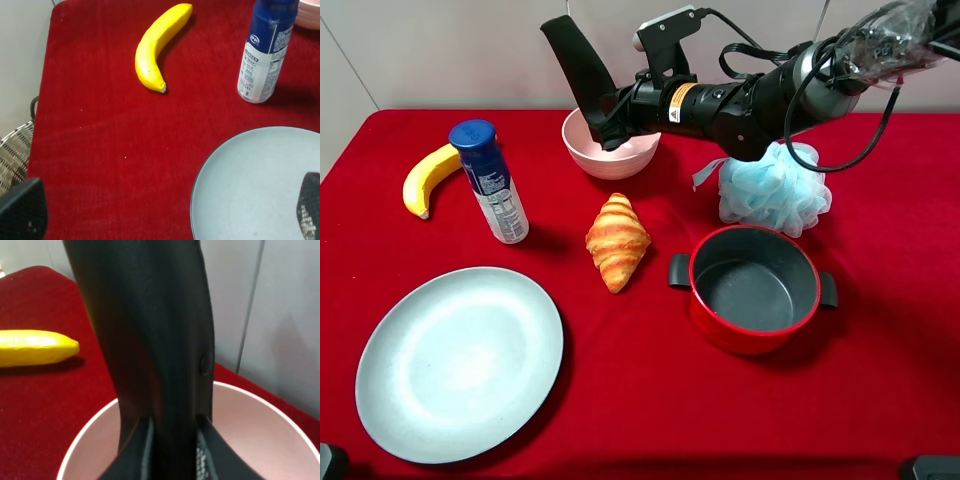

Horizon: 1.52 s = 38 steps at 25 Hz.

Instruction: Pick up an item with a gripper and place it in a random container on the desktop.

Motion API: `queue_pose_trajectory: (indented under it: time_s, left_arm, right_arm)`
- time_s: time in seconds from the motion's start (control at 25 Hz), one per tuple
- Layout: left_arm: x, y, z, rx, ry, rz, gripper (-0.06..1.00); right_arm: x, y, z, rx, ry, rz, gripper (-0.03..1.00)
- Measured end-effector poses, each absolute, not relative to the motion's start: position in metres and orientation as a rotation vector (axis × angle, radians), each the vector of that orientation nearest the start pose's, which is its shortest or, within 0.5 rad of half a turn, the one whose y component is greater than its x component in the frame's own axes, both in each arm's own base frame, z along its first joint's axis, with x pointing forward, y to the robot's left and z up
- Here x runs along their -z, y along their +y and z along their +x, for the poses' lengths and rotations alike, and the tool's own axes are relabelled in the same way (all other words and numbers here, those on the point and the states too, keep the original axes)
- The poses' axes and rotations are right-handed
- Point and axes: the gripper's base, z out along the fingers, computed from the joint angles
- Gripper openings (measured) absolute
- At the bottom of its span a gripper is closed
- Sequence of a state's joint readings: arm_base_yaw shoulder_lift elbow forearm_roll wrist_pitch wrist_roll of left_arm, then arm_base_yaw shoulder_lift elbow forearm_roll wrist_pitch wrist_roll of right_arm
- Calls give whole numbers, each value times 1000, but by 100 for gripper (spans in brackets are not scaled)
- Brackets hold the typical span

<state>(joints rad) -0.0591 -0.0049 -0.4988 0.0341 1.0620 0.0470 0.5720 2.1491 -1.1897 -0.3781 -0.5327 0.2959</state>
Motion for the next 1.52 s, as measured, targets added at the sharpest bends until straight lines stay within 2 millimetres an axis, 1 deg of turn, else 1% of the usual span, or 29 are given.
queue_pose_trajectory:
  time_s: [0.36, 0.44, 0.56, 0.72, 0.88, 0.96, 1.04, 1.52]
  left_arm:
    - [-277, 3, -5, -33, 2039, 107, 99]
    - [-277, 3, -5, -33, 2039, 107, 99]
    - [-277, 3, -5, -33, 2039, 107, 99]
    - [-277, 3, -5, -33, 2039, 107, 99]
    - [-277, 3, -5, -33, 2039, 107, 99]
    - [-277, 3, -5, -33, 2039, 107, 99]
    - [-277, 3, -5, -33, 2039, 107, 99]
    - [-277, 3, -5, -33, 2039, 107, 99]
  right_arm:
    - [-128, 257, 368, -538, 1841, -709, 12]
    - [-128, 257, 368, -538, 1841, -709, 14]
    - [-125, 257, 368, -537, 1849, -708, 21]
    - [-120, 257, 368, -539, 1857, -709, 36]
    - [-118, 257, 368, -540, 1858, -709, 49]
    - [-119, 257, 368, -541, 1855, -709, 53]
    - [-119, 257, 368, -541, 1856, -709, 55]
    - [-121, 258, 368, -557, 1834, -692, 56]
